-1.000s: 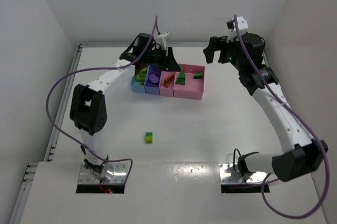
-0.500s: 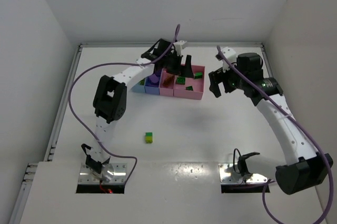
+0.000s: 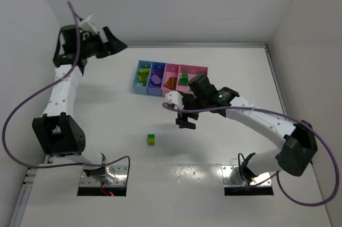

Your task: Sort the legos into containers by color

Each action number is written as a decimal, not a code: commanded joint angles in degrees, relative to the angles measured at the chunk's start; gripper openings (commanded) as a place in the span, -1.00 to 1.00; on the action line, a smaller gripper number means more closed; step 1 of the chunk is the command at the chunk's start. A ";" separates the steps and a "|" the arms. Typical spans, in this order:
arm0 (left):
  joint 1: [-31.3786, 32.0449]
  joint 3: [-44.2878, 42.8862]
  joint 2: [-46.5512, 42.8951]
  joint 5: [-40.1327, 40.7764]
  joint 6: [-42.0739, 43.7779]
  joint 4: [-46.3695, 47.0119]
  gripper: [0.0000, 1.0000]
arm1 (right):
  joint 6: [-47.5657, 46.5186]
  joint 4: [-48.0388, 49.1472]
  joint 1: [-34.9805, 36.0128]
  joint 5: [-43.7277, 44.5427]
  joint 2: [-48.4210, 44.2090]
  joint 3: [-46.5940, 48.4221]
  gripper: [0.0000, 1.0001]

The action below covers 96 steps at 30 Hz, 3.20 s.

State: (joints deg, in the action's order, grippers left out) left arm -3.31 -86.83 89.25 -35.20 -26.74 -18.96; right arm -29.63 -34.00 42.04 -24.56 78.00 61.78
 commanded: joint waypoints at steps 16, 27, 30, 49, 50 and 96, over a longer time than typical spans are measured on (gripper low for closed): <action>-26.66 11.42 -6.45 -36.96 33.77 -34.21 0.98 | -88.12 -10.71 4.72 -31.08 26.55 9.12 0.16; -28.32 12.65 -7.51 -35.20 32.54 -32.29 0.98 | -118.90 -46.60 4.72 -27.92 45.31 33.41 0.08; -28.94 12.65 -8.13 -35.73 30.35 -30.97 0.98 | -120.22 -46.60 4.72 -26.25 45.31 32.79 0.08; -15.78 29.07 -32.72 -13.96 23.24 -22.08 0.99 | -84.17 -30.95 1.21 -36.70 33.54 22.72 0.32; -13.85 30.13 -34.48 -11.49 22.18 -21.47 0.99 | -77.84 -21.73 0.59 -36.18 24.84 18.94 0.32; 36.36 31.98 -2.16 26.06 -12.11 -19.10 0.24 | 28.84 13.26 -11.27 17.96 -30.54 -13.88 0.34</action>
State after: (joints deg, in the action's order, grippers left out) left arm 32.71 -52.38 86.70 -11.64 -37.78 -37.34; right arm -1.89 -21.61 31.53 -6.42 48.42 48.42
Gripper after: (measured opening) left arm 0.616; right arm 0.668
